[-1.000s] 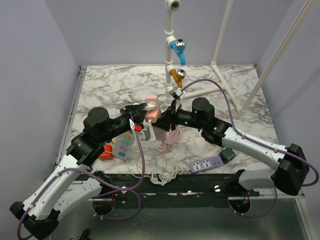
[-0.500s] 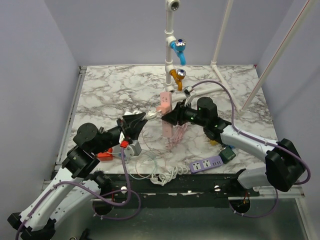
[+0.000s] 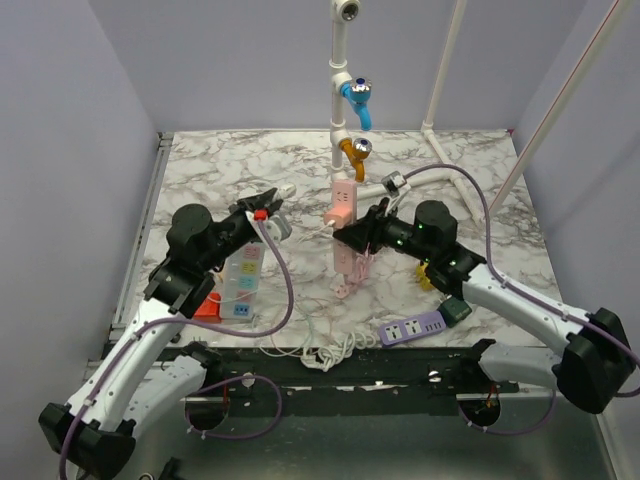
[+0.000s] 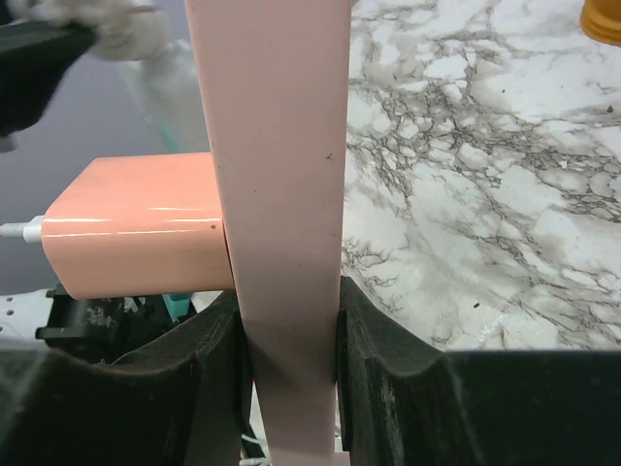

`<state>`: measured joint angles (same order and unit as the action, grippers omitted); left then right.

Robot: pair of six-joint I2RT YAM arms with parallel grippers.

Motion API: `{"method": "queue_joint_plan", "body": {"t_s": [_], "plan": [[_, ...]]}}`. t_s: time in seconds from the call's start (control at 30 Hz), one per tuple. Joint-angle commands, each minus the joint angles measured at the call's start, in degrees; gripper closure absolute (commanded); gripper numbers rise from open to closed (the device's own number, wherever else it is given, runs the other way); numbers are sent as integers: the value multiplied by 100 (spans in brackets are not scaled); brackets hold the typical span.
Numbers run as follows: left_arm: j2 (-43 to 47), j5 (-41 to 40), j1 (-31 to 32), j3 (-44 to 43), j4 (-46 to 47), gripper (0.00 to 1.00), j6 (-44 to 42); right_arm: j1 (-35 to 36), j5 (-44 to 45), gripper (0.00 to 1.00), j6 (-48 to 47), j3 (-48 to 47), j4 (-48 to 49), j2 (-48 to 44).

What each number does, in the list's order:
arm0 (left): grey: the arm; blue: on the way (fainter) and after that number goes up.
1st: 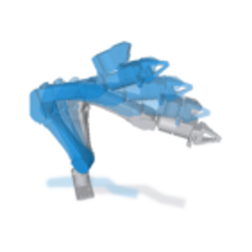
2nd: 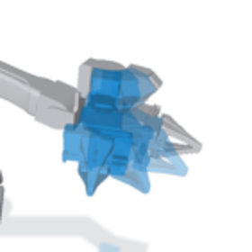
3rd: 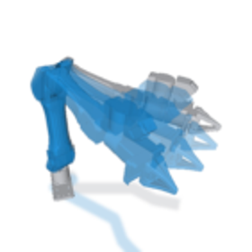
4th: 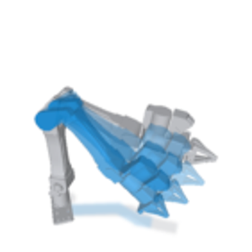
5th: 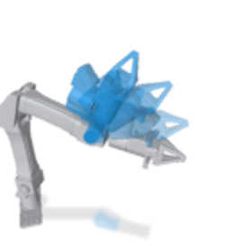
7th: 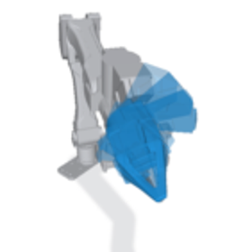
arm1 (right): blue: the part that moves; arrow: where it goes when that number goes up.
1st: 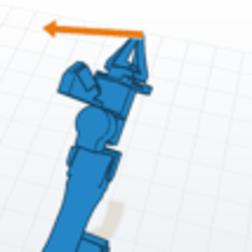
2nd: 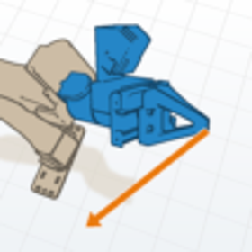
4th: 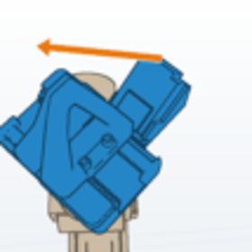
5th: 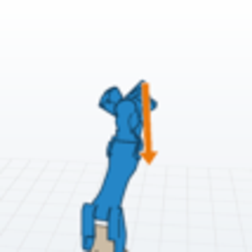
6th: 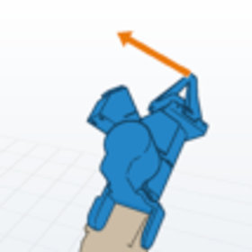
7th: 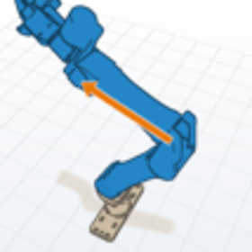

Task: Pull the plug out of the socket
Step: Place the plug at the center of the board.

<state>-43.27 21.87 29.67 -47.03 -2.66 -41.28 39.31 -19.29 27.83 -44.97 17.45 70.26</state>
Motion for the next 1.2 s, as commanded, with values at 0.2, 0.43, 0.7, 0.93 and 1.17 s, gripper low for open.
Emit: {"method": "queue_joint_plan", "body": {"t_s": [0.2,0.43,0.7,0.93,1.17], "plan": [[-1202,137,-594,-115,11,100,1111,42,669,99,-303,475,-1149,-1919],[-2006,862,-583,-364,-255,100,1536,38,918,99,-410,477,-1687,-2577],[-2814,1086,-300,-584,-703,92,1439,37,910,99,-456,384,-1693,-2637],[-3487,901,-280,-1148,-899,72,1241,42,845,99,-477,418,-1577,-2516],[-3564,832,-311,-1693,-1249,16,1188,40,778,100,-539,369,-1530,-2324]]}}
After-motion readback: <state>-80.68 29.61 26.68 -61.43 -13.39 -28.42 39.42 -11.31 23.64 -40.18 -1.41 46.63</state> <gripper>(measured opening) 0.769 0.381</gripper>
